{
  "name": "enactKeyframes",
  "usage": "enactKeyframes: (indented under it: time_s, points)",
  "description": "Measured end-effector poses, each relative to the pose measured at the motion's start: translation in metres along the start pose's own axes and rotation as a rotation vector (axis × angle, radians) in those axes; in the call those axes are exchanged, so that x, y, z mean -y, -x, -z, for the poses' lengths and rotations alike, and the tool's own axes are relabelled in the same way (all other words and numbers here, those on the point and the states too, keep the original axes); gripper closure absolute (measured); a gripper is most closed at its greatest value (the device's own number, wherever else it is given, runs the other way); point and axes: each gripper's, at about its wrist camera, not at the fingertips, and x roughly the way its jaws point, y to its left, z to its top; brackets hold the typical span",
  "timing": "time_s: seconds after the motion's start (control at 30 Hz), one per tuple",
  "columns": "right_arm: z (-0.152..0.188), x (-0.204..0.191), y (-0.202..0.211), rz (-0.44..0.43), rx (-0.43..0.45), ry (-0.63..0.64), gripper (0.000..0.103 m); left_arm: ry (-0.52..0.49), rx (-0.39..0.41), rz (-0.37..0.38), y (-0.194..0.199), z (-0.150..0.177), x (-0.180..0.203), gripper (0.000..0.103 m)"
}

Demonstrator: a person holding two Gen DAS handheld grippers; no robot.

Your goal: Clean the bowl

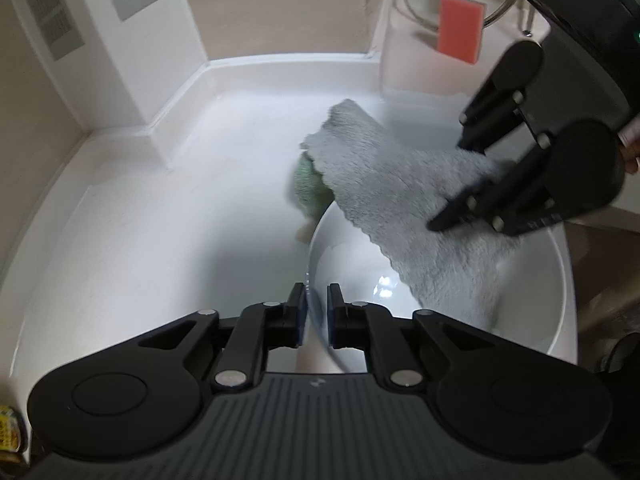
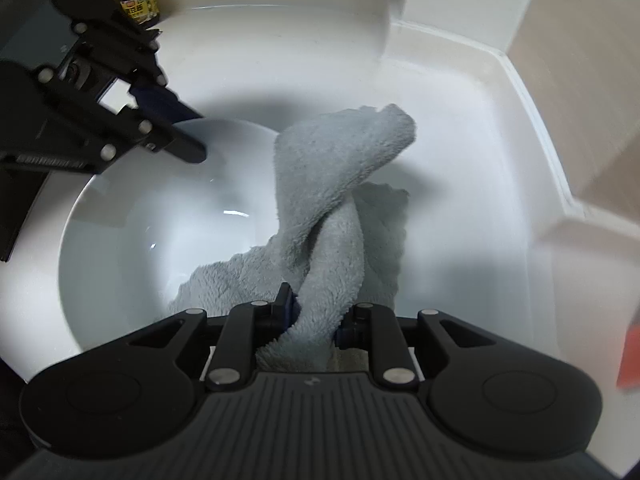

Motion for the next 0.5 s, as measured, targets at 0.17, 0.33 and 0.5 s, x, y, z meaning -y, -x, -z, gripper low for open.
enactKeyframes:
  time_s: [0.17, 0.33, 0.5]
  points:
    - [-0.003, 0.002, -0.002, 0.023, 0.015, -0.159, 0.087, 0.085, 0.021, -0.016, 0.0, 0.005, -0.002, 0.098]
    - [0.01, 0.002, -0.003, 0.031, -0.006, -0.318, 0.088, 0.122, 0.034, -0.044, -0.001, 0.004, 0.0, 0.098]
    - [0.03, -0.003, 0.002, 0.016, -0.015, -0.469, 0.088, 0.168, 0.052, -0.049, -0.003, 0.005, -0.002, 0.095]
